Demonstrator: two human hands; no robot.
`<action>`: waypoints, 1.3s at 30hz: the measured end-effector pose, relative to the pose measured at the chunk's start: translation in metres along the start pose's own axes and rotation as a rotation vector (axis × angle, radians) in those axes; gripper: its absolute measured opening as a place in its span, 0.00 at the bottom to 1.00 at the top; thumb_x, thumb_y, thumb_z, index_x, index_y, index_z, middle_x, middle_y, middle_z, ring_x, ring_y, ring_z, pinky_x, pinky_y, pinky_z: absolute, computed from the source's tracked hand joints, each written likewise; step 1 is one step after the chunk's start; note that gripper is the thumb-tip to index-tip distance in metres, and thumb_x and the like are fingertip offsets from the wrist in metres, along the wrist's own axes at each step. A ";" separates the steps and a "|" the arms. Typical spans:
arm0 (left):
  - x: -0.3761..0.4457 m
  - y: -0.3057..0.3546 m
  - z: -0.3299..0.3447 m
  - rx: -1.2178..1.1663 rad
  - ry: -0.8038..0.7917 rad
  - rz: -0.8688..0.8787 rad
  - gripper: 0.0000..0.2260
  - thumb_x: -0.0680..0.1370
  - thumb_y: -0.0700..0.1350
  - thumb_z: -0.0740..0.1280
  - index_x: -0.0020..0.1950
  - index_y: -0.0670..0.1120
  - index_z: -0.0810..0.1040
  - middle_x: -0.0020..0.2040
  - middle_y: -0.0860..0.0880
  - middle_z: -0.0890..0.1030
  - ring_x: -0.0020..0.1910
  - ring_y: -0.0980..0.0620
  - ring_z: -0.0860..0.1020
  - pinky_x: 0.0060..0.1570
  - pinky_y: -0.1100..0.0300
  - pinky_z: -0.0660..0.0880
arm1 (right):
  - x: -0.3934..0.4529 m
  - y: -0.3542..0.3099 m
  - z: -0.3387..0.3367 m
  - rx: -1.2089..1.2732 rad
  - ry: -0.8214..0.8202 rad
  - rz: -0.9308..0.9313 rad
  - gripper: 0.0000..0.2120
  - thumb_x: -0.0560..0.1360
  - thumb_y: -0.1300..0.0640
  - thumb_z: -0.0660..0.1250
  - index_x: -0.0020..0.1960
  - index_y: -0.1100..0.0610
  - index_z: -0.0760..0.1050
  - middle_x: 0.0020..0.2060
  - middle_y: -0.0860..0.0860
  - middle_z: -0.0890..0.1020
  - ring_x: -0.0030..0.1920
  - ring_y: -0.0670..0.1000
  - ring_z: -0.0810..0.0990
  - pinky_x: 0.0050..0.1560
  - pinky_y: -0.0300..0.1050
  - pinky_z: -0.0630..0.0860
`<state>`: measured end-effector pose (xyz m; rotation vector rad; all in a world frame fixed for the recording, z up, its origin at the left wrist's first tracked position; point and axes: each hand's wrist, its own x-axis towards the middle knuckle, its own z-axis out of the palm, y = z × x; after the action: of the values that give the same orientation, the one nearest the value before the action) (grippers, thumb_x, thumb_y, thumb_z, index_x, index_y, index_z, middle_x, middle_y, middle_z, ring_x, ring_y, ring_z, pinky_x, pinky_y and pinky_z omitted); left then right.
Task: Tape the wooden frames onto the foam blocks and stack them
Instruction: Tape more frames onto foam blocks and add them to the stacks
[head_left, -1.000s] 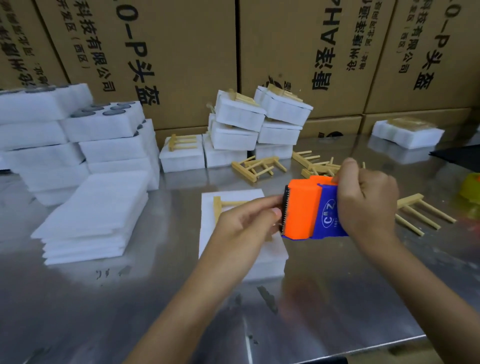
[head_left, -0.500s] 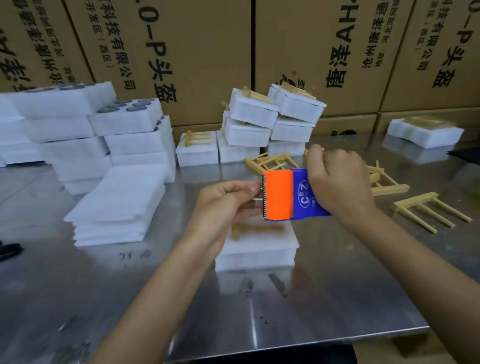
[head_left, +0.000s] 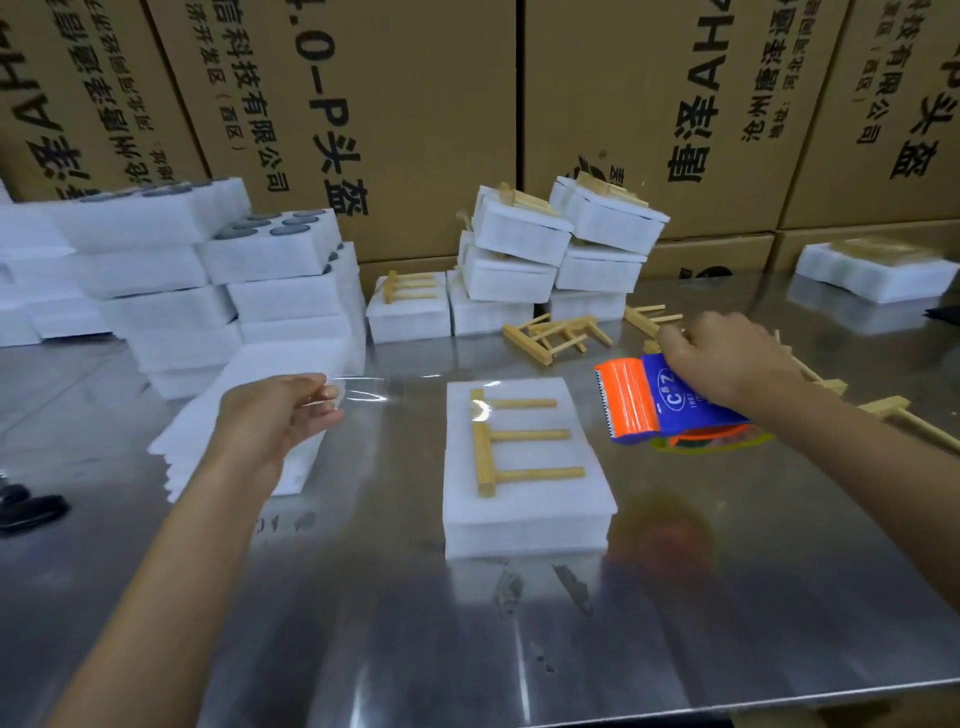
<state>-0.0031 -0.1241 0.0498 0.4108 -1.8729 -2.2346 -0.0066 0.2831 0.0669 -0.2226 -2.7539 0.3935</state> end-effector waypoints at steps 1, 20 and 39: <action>0.000 -0.004 0.003 0.001 -0.004 -0.015 0.03 0.78 0.35 0.68 0.45 0.36 0.79 0.41 0.41 0.80 0.38 0.48 0.79 0.39 0.59 0.83 | 0.005 0.000 0.002 -0.020 -0.037 -0.003 0.20 0.81 0.42 0.54 0.40 0.55 0.71 0.35 0.53 0.76 0.36 0.53 0.76 0.38 0.47 0.69; -0.002 -0.094 0.051 1.315 -0.330 0.311 0.11 0.82 0.49 0.61 0.59 0.52 0.82 0.74 0.46 0.71 0.75 0.46 0.65 0.71 0.56 0.60 | 0.028 0.025 0.042 -0.201 -0.205 -0.034 0.21 0.80 0.39 0.51 0.39 0.51 0.70 0.34 0.49 0.76 0.36 0.47 0.73 0.33 0.43 0.61; 0.006 -0.110 0.051 0.787 -0.464 0.251 0.19 0.84 0.41 0.61 0.73 0.53 0.72 0.79 0.50 0.63 0.79 0.53 0.55 0.78 0.53 0.51 | 0.025 0.024 0.041 -0.148 -0.164 -0.032 0.22 0.81 0.41 0.52 0.37 0.54 0.71 0.32 0.51 0.75 0.36 0.49 0.73 0.35 0.44 0.64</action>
<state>-0.0225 -0.0594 -0.0509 -0.2677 -2.8180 -1.4313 -0.0417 0.3011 0.0303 -0.1900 -2.9476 0.2074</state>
